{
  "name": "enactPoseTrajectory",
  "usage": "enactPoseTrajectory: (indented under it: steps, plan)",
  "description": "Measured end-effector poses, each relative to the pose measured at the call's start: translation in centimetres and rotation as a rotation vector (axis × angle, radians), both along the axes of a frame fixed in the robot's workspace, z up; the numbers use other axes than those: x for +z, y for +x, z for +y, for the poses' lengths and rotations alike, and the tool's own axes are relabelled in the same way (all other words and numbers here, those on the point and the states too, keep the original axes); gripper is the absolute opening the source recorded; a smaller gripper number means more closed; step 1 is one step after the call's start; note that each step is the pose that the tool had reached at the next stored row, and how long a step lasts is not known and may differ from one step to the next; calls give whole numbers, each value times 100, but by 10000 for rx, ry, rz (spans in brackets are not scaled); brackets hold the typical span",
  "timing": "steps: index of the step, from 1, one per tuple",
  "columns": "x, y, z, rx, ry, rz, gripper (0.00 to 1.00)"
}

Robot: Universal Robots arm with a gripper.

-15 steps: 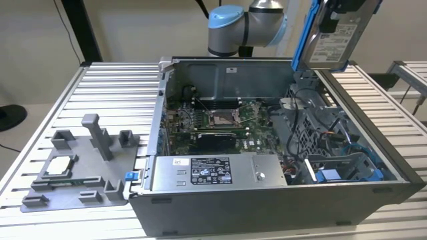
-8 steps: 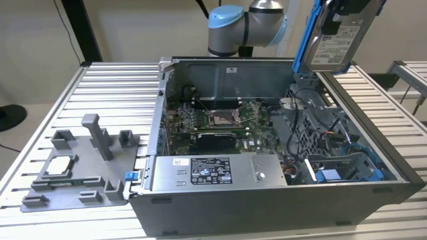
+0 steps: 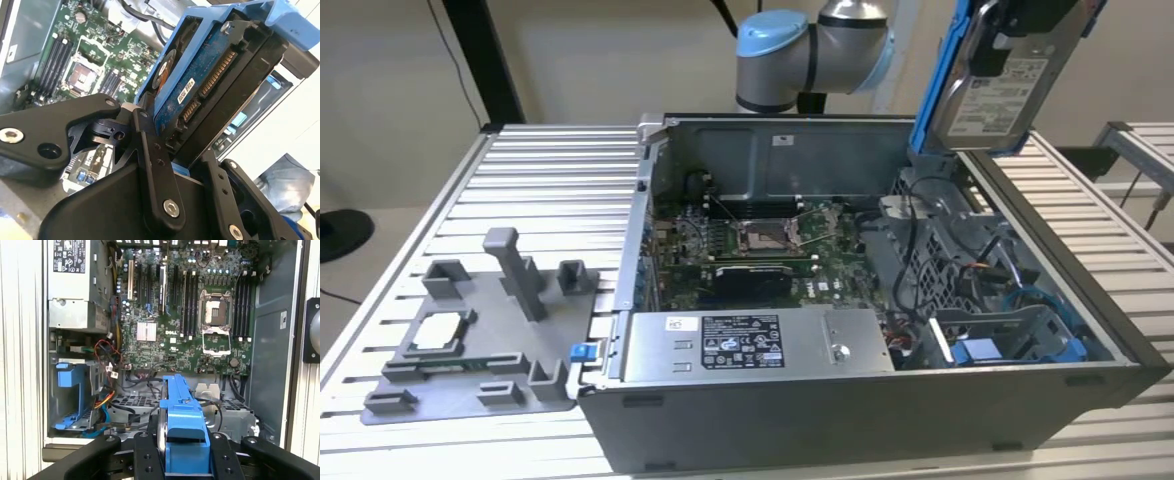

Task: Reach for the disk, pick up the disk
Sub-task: 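Pick up the disk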

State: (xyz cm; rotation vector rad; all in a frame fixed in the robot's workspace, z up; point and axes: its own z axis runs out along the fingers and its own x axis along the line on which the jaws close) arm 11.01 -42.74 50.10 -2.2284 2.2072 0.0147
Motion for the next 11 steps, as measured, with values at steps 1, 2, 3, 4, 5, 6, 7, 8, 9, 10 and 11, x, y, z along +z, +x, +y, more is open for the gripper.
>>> enactPoseTrajectory:
  steps: [1, 2, 3, 4, 5, 6, 7, 8, 9, 10, 11]
  plan:
    - [0, 0, -17, 0, -1, 0, 0]
    - [0, 0, -33, 0, 0, 0, 0]
    - [-1, 0, -50, 0, 0, 0, 0]
    - [-1, 0, -67, 0, 0, 0, 0]
    - [-1, 0, -84, 0, 0, 0, 0]
    - [-2, 0, -101, 0, 0, 0, 0]
    - [-2, 0, -118, 0, 0, 0, 0]
    - [-2, 0, -135, 0, 0, 0, 0]
    - [-2, 0, -153, 0, 0, 0, 0]
    - [-3, 0, -173, 0, 0, 0, 0]
    - [-3, 0, -191, 0, 0, 0, 0]
